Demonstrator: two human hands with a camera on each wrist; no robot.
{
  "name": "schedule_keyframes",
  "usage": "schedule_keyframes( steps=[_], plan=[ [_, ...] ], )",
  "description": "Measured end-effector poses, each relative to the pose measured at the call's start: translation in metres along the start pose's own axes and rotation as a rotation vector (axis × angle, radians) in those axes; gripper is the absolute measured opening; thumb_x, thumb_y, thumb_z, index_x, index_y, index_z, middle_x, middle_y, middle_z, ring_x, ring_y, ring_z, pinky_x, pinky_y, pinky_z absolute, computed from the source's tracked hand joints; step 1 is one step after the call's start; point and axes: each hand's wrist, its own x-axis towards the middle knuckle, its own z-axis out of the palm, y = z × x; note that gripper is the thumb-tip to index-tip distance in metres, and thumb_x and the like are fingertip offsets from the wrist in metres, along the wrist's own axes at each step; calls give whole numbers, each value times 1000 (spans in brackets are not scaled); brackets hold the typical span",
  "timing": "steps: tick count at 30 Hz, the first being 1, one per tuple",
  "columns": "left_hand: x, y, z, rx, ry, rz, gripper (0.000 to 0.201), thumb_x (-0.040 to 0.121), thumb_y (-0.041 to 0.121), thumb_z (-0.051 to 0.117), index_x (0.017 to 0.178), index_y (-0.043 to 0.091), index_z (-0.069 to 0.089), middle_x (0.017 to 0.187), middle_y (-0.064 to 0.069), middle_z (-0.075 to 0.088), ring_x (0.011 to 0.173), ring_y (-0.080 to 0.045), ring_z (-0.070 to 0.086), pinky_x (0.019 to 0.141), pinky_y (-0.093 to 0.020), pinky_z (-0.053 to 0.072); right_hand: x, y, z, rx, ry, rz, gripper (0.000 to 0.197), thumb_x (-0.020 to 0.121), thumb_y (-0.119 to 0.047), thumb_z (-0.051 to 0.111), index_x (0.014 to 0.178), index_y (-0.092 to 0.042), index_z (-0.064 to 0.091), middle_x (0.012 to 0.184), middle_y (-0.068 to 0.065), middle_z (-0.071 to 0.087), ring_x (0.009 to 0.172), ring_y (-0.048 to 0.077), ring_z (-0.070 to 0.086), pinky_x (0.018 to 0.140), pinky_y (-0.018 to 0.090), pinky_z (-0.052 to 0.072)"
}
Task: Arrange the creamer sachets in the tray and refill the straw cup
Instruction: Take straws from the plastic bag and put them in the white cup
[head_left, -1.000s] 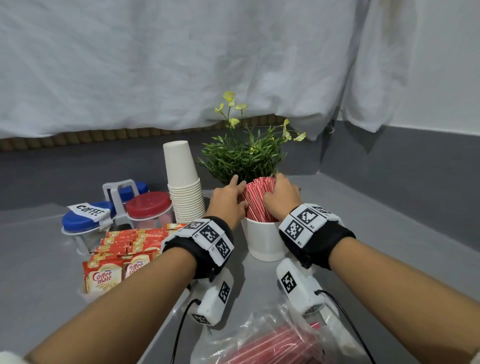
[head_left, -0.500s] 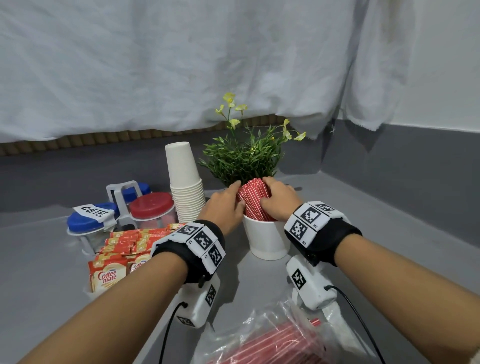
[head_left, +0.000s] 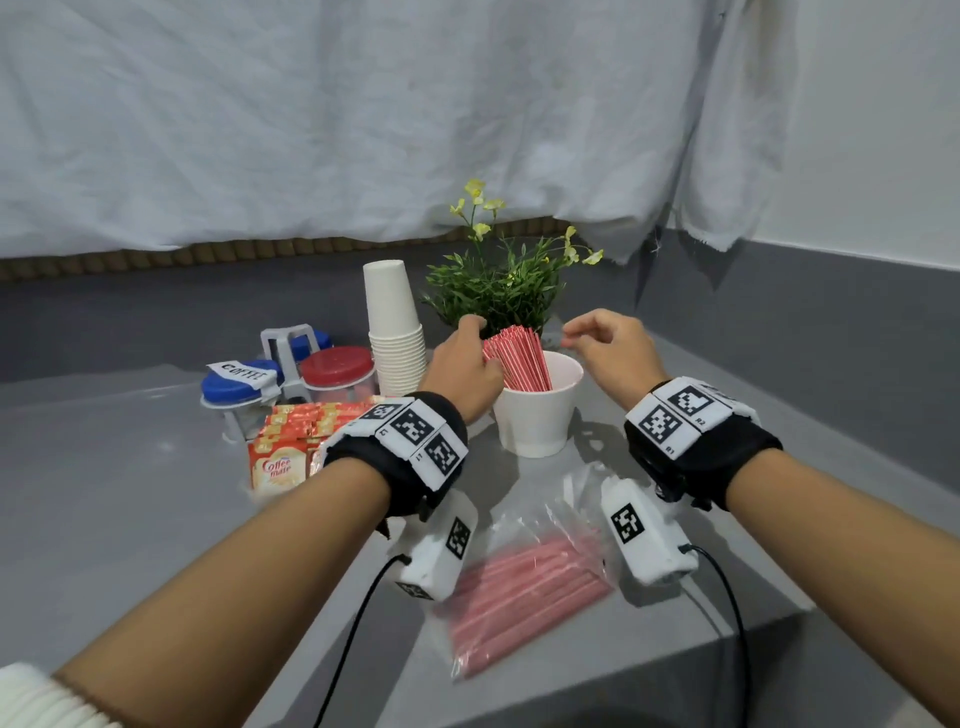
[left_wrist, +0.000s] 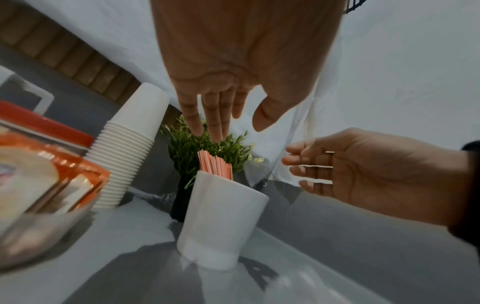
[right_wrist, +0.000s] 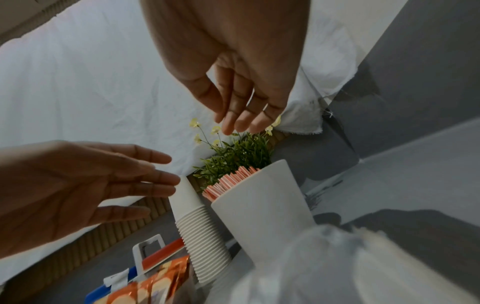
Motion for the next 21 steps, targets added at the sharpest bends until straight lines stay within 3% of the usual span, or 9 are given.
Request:
schedule_keyframes(
  steps=[3,6,9,11,15,18,21],
  plan=[
    [-32,6,7,-19,-67,-37,42,90,10,48,131,5,38,126,-14,54,115,-28,51,94,-29,39,-25,3,-9,10,-29,59,26,84,2,48,72,-18,60,68,-3,61,63,3,52,64,20,41],
    [-62,8,17,-35,-130,-115,41,90,10,49,130,5,40,124,-14,54,113,-27,52,91,-28,40,-55,9,-14,27,-35,126,33,82,2,46,64,-23,56,64,-2,60,59,9,51,64,23,42],
    [-90,8,30,-86,-189,-204,40,91,11,50,129,5,41,118,-12,53,109,-24,51,85,-24,38,-86,16,-15,48,-49,203,30,85,1,47,64,-19,55,64,3,57,56,13,50,57,22,42],
    [-105,8,38,-78,-215,-230,39,90,11,52,127,5,43,123,-13,53,113,-25,50,89,-26,39,-104,24,-13,48,-61,274,31,86,0,47,62,-17,54,63,3,56,56,15,50,56,23,42],
    [-131,5,52,103,-254,-279,46,87,22,56,130,14,41,136,-11,41,126,-29,38,105,-39,34,-135,37,-10,-69,-77,343,31,85,-5,52,57,-17,58,68,6,59,70,20,53,65,26,42],
    [-147,-1,55,273,-302,-302,62,83,40,58,136,22,32,141,-10,34,132,-31,28,107,-48,24,-151,37,-8,-162,-142,315,23,85,-6,51,67,-10,64,72,9,58,73,20,53,68,26,41],
    [-159,-12,56,299,-293,-302,72,82,50,58,140,21,26,142,-11,34,133,-30,29,107,-50,25,-161,38,-8,-84,-187,310,18,82,-2,54,83,-10,70,82,4,62,79,18,57,79,29,48]
  ],
)
